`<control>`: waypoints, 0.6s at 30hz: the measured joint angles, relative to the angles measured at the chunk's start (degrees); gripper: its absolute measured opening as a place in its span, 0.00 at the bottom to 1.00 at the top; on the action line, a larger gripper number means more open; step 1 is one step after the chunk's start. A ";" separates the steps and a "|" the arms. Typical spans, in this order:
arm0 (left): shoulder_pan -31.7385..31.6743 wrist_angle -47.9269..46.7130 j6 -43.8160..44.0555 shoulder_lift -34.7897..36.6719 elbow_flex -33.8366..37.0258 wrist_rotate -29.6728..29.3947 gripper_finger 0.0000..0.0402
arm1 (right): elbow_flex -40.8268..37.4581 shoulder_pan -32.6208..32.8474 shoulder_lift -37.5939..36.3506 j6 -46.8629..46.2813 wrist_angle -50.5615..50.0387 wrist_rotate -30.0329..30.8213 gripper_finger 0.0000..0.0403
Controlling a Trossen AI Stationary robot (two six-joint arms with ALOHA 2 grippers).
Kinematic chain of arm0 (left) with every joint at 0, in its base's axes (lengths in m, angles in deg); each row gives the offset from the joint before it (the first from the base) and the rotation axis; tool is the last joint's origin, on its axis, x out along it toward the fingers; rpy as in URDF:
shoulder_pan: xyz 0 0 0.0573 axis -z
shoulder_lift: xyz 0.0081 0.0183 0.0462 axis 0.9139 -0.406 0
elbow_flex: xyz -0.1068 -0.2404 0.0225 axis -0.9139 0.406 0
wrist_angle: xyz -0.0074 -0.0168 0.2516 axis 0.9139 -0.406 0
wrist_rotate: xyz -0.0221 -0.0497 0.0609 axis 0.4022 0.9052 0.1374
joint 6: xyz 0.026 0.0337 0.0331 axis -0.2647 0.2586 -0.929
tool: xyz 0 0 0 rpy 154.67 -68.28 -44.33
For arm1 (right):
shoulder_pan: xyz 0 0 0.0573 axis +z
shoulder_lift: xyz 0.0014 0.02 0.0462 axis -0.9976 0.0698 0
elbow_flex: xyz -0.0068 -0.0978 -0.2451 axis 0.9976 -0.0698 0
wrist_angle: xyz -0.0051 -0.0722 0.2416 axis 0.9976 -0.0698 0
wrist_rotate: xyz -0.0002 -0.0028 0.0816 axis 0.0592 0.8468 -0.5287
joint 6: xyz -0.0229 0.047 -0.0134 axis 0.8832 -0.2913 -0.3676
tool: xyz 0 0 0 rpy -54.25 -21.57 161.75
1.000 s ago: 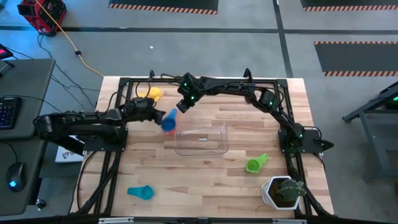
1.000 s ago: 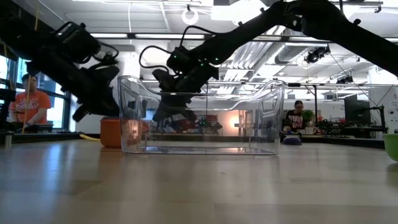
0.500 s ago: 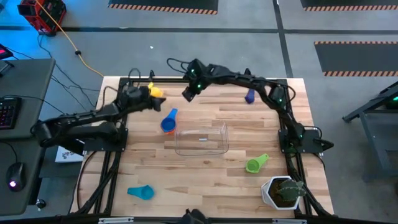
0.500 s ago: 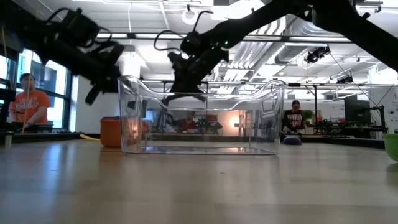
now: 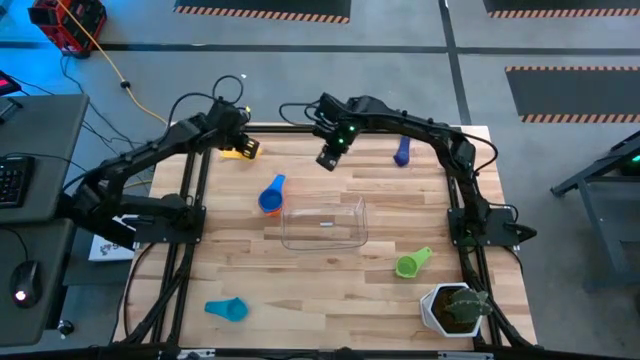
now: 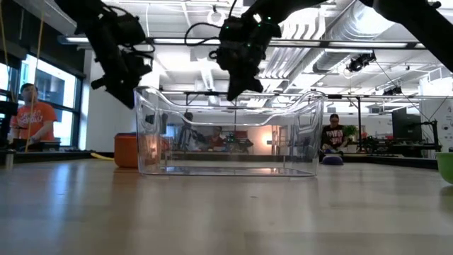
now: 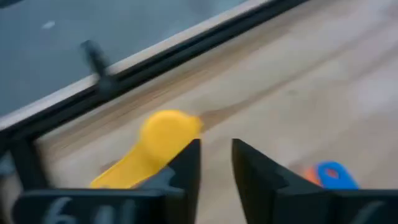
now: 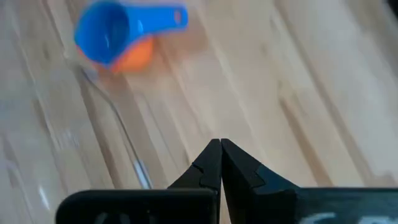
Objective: Nest measuring cups in basket
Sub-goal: Stack the yellow measuring cup on top of the blue measuring cup
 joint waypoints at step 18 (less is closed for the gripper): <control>-7.29 0.25 16.94 6.26 6.25 -1.94 0.59 | -31.61 -3.67 -17.73 -1.16 16.24 -5.07 0.00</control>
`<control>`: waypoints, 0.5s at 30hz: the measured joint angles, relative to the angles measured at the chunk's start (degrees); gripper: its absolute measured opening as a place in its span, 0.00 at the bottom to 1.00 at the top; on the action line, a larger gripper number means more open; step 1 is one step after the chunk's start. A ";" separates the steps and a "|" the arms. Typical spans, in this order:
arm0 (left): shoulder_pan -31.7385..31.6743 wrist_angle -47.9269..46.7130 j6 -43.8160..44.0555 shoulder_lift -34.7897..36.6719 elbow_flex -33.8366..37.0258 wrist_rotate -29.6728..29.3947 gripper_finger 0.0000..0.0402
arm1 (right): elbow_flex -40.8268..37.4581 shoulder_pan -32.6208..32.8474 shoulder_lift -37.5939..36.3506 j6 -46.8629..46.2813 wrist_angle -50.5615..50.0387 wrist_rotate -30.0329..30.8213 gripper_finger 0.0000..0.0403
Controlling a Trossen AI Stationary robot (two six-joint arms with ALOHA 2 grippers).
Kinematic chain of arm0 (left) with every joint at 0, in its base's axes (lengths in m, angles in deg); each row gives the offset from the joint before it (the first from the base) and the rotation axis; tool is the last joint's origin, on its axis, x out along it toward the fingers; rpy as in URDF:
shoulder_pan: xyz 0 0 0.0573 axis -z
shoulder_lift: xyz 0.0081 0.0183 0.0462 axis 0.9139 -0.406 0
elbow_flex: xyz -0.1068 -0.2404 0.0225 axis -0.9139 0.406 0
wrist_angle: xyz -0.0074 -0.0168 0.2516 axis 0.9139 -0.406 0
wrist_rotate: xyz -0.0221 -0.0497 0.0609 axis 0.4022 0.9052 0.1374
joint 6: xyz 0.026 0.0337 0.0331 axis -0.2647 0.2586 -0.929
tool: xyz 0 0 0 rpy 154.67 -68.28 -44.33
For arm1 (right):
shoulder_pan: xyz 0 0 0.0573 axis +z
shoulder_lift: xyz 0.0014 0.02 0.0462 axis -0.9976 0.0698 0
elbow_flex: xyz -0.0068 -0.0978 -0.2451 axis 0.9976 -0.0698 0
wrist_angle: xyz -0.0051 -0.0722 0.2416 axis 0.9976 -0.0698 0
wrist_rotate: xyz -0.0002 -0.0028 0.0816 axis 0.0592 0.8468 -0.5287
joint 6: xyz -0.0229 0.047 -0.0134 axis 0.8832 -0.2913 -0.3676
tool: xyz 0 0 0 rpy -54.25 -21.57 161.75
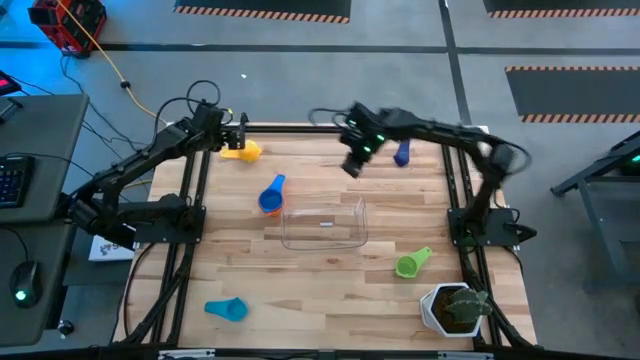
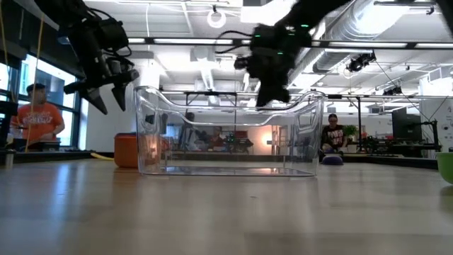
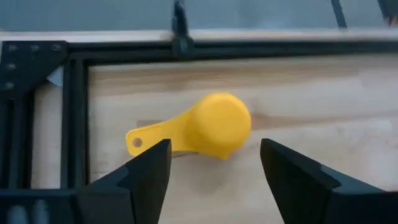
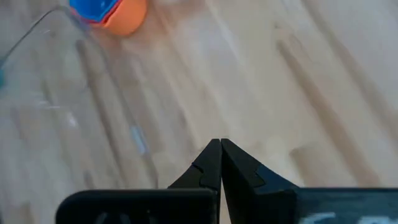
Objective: Nest measuring cups in basket
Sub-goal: Stack the yellow measuring cup on top of the blue measuring cup
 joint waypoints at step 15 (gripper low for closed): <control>3.78 -2.59 24.90 -12.61 -0.04 -7.94 0.59 | -32.92 0.29 -23.26 -13.28 34.85 -7.13 0.00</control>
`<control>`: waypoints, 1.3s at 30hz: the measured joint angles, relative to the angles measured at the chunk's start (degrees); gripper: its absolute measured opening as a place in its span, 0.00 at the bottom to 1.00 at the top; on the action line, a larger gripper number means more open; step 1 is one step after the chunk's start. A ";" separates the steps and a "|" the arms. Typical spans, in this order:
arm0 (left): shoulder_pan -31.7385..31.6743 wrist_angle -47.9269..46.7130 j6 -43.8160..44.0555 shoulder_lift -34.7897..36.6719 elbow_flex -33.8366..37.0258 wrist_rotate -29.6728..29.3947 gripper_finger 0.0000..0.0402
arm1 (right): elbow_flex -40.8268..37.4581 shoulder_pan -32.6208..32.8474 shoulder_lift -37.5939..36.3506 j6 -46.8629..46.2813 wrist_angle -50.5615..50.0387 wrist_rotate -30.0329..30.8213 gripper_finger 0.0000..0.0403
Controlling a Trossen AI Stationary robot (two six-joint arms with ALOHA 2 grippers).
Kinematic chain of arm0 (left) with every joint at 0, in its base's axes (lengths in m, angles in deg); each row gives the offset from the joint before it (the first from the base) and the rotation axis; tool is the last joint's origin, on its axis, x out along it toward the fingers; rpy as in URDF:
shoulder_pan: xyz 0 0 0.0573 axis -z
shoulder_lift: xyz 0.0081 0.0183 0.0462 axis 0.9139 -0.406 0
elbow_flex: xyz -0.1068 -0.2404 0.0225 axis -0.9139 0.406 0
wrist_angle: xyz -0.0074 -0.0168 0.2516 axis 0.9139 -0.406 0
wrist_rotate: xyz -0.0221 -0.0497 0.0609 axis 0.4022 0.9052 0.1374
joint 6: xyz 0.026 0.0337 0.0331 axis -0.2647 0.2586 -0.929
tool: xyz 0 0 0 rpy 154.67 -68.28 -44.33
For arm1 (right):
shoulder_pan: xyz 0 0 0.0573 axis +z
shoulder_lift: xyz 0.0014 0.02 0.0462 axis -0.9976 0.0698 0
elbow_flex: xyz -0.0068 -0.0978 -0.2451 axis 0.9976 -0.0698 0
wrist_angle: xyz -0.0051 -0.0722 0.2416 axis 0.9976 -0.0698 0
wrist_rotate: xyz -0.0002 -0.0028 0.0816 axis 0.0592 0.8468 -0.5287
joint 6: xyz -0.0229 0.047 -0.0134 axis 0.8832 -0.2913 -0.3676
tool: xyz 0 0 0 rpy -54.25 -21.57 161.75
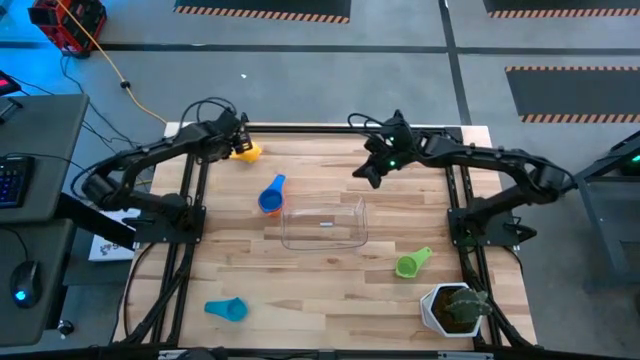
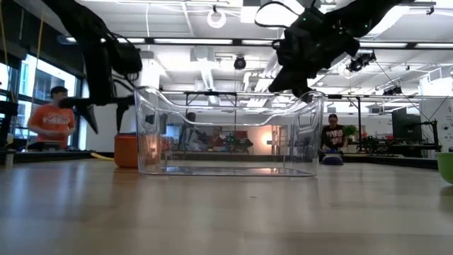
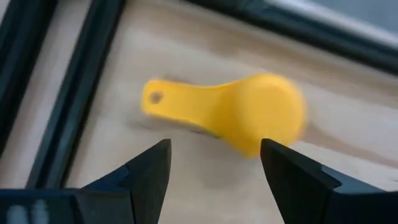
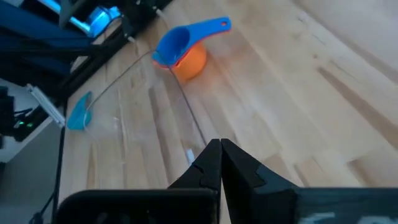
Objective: Nest measuring cups in basket
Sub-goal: Stack the yellow measuring cup on top of the blue measuring cup
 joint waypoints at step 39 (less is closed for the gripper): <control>-0.57 2.48 10.80 -13.71 -0.04 -18.73 0.59 | 0.02 -0.11 2.15 0.47 3.09 -1.51 0.00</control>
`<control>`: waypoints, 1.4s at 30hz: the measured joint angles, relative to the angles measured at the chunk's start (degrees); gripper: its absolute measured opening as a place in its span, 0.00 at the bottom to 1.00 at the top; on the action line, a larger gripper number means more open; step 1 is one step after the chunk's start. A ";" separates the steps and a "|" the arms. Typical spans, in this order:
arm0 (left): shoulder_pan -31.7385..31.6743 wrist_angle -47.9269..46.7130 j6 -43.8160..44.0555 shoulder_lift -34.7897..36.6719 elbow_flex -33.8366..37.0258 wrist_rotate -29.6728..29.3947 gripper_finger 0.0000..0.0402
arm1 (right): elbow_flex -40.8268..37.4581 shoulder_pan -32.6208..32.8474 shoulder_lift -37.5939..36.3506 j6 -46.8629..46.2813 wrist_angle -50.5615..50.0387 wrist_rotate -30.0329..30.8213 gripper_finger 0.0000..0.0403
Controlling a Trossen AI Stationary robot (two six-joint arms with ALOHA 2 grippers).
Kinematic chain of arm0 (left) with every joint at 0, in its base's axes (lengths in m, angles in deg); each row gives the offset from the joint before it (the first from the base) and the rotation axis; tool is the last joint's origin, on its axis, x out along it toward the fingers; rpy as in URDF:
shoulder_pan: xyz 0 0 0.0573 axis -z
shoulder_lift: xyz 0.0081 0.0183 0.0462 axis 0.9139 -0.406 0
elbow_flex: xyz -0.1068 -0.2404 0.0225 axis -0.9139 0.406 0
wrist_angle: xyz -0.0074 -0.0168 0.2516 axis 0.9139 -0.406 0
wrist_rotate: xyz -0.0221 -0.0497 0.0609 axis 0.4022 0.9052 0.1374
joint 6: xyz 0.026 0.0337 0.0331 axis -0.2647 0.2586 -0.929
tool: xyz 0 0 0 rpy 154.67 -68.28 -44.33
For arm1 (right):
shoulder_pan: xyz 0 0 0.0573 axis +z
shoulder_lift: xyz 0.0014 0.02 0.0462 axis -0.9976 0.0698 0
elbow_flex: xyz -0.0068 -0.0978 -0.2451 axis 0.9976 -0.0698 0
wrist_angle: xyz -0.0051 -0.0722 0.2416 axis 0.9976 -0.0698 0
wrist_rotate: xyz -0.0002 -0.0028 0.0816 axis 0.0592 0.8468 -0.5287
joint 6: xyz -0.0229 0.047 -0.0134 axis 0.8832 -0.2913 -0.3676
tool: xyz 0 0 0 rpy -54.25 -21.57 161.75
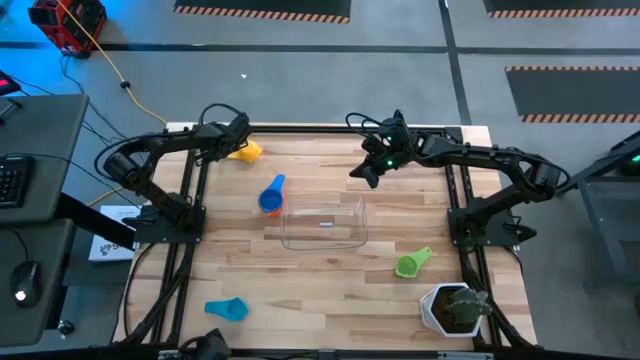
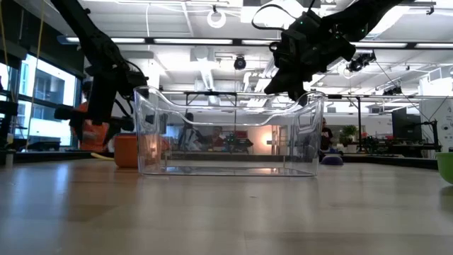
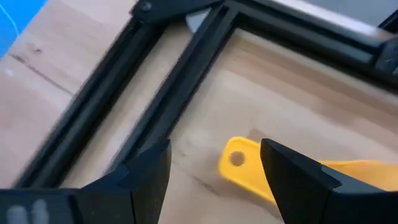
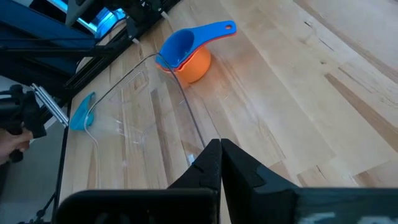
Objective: Nest measuring cups in basket
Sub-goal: Stack the yellow measuring cup on top of the blue measuring cup
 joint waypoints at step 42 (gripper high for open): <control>13.58 4.54 19.35 -2.73 -0.13 0.86 0.59 | 0.02 -2.27 0.00 1.53 -0.55 -1.33 0.00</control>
